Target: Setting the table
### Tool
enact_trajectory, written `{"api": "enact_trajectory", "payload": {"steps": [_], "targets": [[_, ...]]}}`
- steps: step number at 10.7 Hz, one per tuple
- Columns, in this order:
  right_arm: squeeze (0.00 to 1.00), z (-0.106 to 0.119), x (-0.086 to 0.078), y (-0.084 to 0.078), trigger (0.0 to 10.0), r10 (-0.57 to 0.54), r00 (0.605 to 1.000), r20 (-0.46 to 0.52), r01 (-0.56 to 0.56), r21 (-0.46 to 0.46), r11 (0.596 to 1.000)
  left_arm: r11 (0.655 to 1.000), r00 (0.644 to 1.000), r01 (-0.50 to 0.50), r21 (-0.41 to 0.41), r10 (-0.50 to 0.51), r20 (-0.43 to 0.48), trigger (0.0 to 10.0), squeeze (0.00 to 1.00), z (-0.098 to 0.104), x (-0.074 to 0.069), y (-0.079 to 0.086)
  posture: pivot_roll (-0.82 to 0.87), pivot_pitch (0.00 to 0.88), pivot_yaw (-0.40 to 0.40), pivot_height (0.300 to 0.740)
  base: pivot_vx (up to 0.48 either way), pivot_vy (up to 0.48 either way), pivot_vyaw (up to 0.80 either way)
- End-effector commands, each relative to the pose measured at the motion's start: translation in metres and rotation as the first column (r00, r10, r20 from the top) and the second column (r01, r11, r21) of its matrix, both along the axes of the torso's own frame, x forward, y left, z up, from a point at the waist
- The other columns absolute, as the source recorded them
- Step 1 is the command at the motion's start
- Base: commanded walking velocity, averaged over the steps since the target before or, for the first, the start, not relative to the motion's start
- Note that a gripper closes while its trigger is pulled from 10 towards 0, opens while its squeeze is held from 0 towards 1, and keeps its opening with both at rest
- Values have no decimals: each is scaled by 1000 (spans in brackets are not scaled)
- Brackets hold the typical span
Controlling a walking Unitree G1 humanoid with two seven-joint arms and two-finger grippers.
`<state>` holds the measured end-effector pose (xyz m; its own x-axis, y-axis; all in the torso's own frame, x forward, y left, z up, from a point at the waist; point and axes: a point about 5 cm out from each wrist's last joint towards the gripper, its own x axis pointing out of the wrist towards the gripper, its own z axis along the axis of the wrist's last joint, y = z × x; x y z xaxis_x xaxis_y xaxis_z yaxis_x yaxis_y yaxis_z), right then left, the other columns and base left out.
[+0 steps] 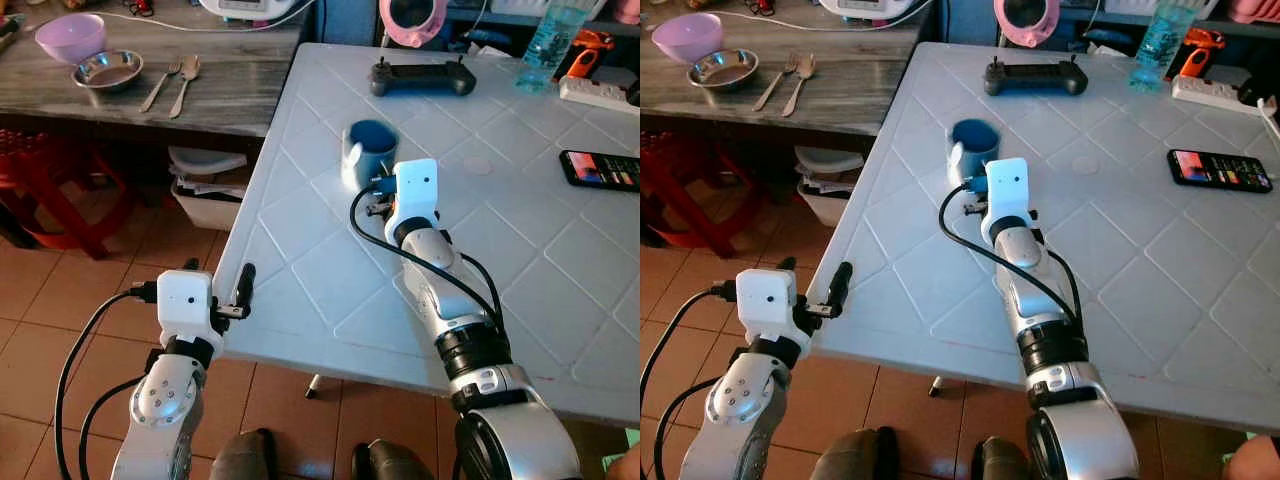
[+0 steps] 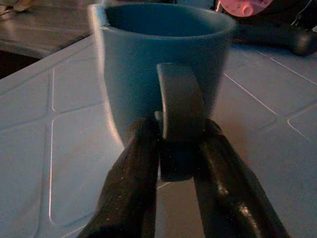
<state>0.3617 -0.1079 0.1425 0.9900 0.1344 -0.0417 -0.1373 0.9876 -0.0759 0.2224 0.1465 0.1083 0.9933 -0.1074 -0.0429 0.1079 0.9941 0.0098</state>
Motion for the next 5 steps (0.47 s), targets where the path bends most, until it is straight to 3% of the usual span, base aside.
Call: {"api": "enact_trajectory", "payload": {"steps": [1, 5], "targets": [[0, 4, 3, -2, 0, -6, 1000, 16, 6, 3, 1000, 1000, 1000, -1, 4, 1, -6, 10000, 0, 0, -1, 2, 55, 131, 27, 740, 0, 0, 0], [0, 5, 4, -7, 0, 40, 999, 35, -41, 8, 999, 1000, 1000, -20, 21, 20, -13, 10000, 0, -3, 0, 4, 55, 118, 25, 740, 0, 0, 0]]}}
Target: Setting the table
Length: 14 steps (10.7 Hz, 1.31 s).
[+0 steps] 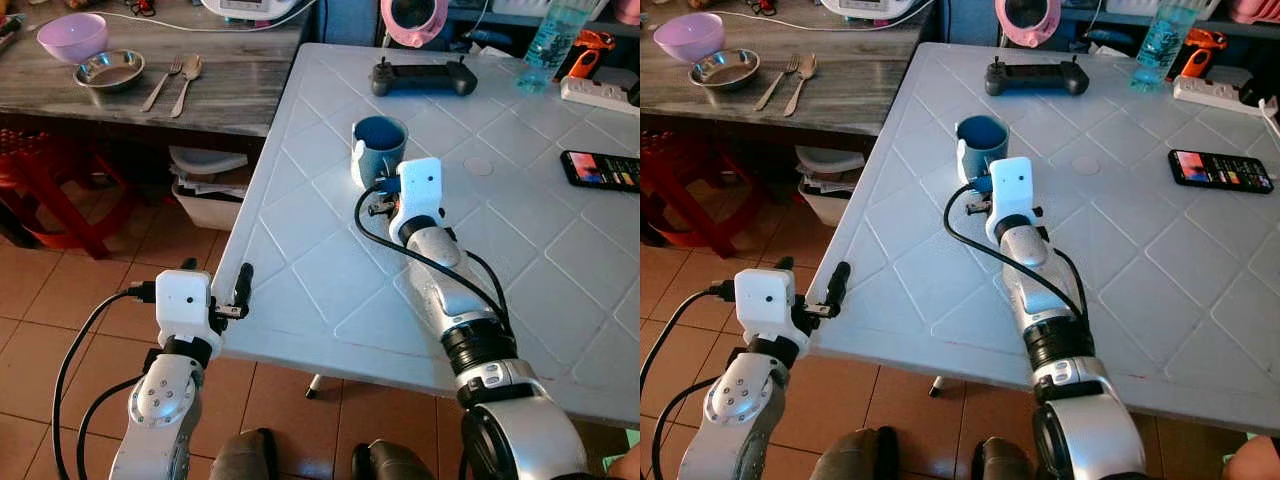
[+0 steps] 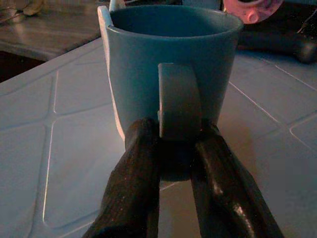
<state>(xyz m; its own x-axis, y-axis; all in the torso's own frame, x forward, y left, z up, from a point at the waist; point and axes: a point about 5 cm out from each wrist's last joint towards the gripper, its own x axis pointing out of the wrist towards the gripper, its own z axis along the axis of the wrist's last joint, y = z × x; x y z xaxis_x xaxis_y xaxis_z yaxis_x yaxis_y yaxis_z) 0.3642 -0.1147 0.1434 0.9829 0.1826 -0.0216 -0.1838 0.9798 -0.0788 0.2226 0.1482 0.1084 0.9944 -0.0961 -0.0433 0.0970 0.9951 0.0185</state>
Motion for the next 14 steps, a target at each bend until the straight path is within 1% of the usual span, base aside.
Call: {"api": "enact_trajectory", "payload": {"steps": [1, 2, 3, 4, 5, 6, 7, 8, 10, 11, 12, 14], "targets": [[0, 9, -6, -2, 0, 18, 998, 64, -22, 58, 998, 999, 998, -42, 21, 43, -37, 10000, 0, -6, -1, 6, 59, 107, 19, 740, 0, 0, 0], [0, 19, -26, -5, 0, 45, 985, 167, -64, 112, 992, 998, 997, -61, 18, 62, -46, 10000, 0, -8, -1, 10, 55, 98, 16, 740, 0, 480, 0], [0, 19, -39, -10, 0, 50, 981, 189, -75, 130, 989, 997, 996, -70, 18, 71, -48, 10000, 0, -9, -1, 11, 52, 87, 13, 740, 0, 480, 0], [0, 16, -55, -21, 0, 34, 979, 201, -60, 123, 991, 997, 996, -79, 5, 79, -50, 10000, 0, -10, 2, 12, 38, 73, 8, 740, 0, 480, 0], [0, 9, -67, -34, 0, 1, 983, 184, -22, 113, 993, 990, 989, -139, -8, 138, -56, 10000, 0, -10, 7, 19, 30, 67, 9, 740, 0, 480, 0], [0, 5, -72, -42, 0, -28, 985, 169, 10, 104, 995, 986, 984, -169, -14, 168, -60, 10000, 0, -10, 10, 24, 20, 57, 13, 740, 0, 480, 0], [0, 0, -85, -49, 10000, -33, 988, 150, 21, 80, 997, 988, 987, -151, -5, 151, -57, 10000, 0, -12, 14, 24, 5, 32, 20, 740, 0, 480, 0], [0, -4, -90, -51, 10000, -48, 989, 138, 38, 71, 997, 989, 988, -146, 1, 146, -48, 10000, 0, -12, 17, 22, 2, 12, 24, 740, 0, 480, 0], [0, -9, -95, -52, 10000, -74, 991, 112, 65, 79, 995, 989, 988, -148, 1, 148, -39, 10000, 0, -12, 20, 23, -2, 0, 27, 740, 0, 480, 0], [0, -14, -99, -46, 10000, -73, 993, 95, 65, 83, 994, 992, 992, -127, -9, 126, -25, 10000, 0, -14, 28, 18, -13, 0, 37, 740, 0, 480, 0], [0, -16, -96, -42, 10000, -67, 994, 82, 61, 76, 995, 995, 995, -99, -4, 99, -16, 10000, 0, -13, 30, 14, -16, 0, 41, 740, 0, 480, 0], [0, -15, -91, -44, 10000, -80, 993, 86, 76, 53, 996, 997, 997, -71, 11, 71, -15, 10000, 0, -15, 29, 10, -18, 0, 41, 740, 0, 476, 0]]}}
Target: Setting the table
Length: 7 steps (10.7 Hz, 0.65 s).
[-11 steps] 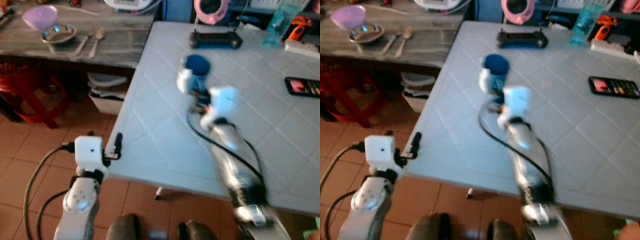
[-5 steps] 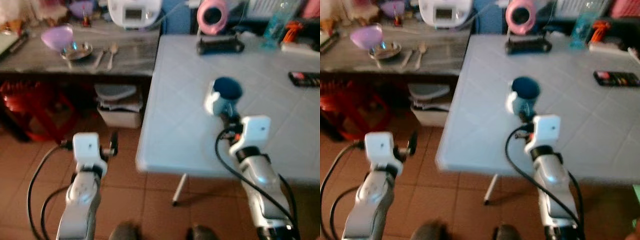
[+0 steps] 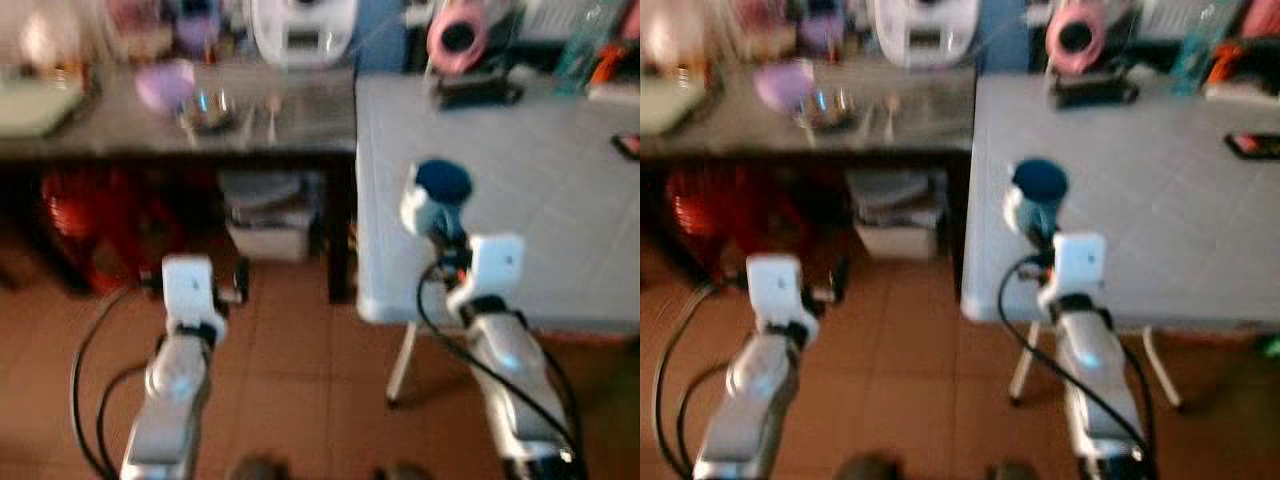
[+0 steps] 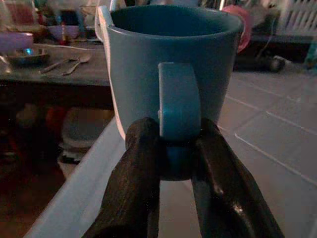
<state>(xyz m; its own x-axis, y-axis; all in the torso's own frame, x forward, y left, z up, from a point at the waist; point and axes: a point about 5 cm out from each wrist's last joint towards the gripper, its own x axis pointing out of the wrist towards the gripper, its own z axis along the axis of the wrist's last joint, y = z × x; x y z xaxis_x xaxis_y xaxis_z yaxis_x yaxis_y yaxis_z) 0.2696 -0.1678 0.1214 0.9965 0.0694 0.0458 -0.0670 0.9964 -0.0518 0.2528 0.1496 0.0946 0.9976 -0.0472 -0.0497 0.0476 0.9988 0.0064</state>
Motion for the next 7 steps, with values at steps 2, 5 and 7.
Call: {"api": "enact_trajectory", "payload": {"steps": [2, 5, 7], "targets": [[0, 8, 10, 14, 10000, 32, 999, 33, -32, 18, 999, 1000, 1000, 3, 28, -3, 6, 10000, 0, -2, 0, 6, -18, 0, 46, 740, 120, 427, 0], [0, 11, 13, 15, 10000, 40, 998, 39, -42, 49, 998, 999, 999, 13, 38, -14, 29, 10000, 0, 1, 5, 6, -20, 0, 39, 740, 294, 379, 0], [0, 14, 15, 13, 10000, 36, 998, 51, -39, 52, 998, 999, 999, 21, 38, -22, 38, 10000, 0, 2, 6, 4, -22, 0, 36, 740, 371, 304, 0]]}}
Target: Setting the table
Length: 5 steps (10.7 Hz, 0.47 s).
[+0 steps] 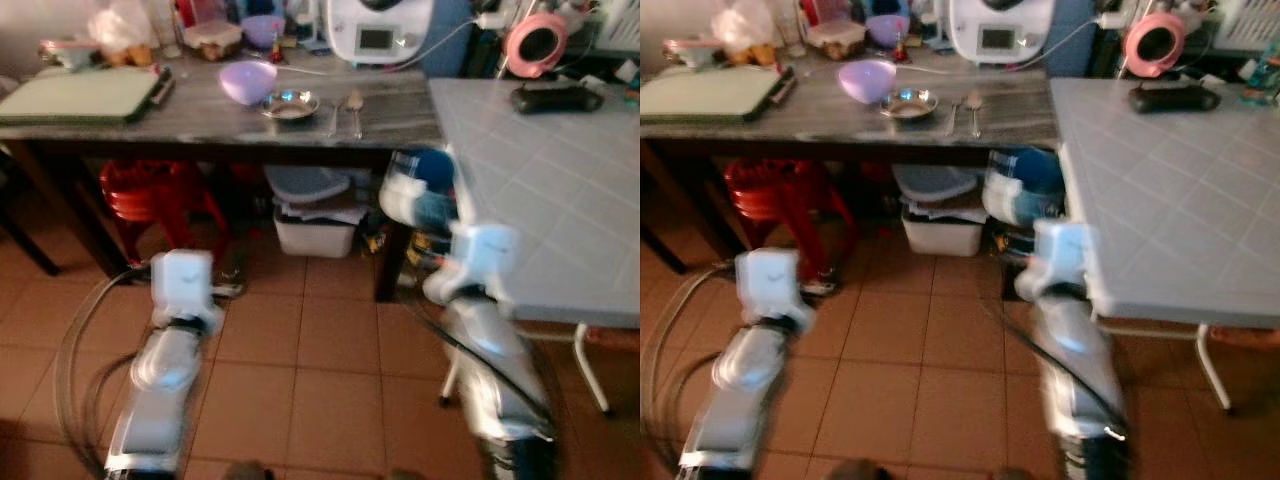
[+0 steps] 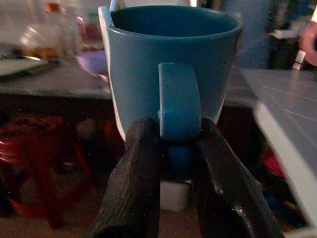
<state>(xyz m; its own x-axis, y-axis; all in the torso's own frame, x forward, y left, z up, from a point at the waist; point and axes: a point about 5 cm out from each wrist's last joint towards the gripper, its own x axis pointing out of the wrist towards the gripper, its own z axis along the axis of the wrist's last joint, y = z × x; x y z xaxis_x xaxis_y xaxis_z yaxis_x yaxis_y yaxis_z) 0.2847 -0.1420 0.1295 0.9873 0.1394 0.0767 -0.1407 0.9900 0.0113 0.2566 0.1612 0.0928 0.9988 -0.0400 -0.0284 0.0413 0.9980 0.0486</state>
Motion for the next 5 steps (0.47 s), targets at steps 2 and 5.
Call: {"api": "enact_trajectory", "payload": {"steps": [2, 5], "targets": [[0, 6, 2, -12, 10000, -34, 999, 29, 34, -8, 999, 999, 999, 39, 0, -39, 27, 10000, 0, 5, 3, -11, -21, 0, 34, 740, 444, 0, 0], [0, 10, 7, -11, 10000, -22, 999, 40, 23, -9, 1000, 999, 998, 43, -5, -42, 35, 10000, 0, 5, 4, -13, -22, 0, 31, 740, 480, 0, 0]]}}
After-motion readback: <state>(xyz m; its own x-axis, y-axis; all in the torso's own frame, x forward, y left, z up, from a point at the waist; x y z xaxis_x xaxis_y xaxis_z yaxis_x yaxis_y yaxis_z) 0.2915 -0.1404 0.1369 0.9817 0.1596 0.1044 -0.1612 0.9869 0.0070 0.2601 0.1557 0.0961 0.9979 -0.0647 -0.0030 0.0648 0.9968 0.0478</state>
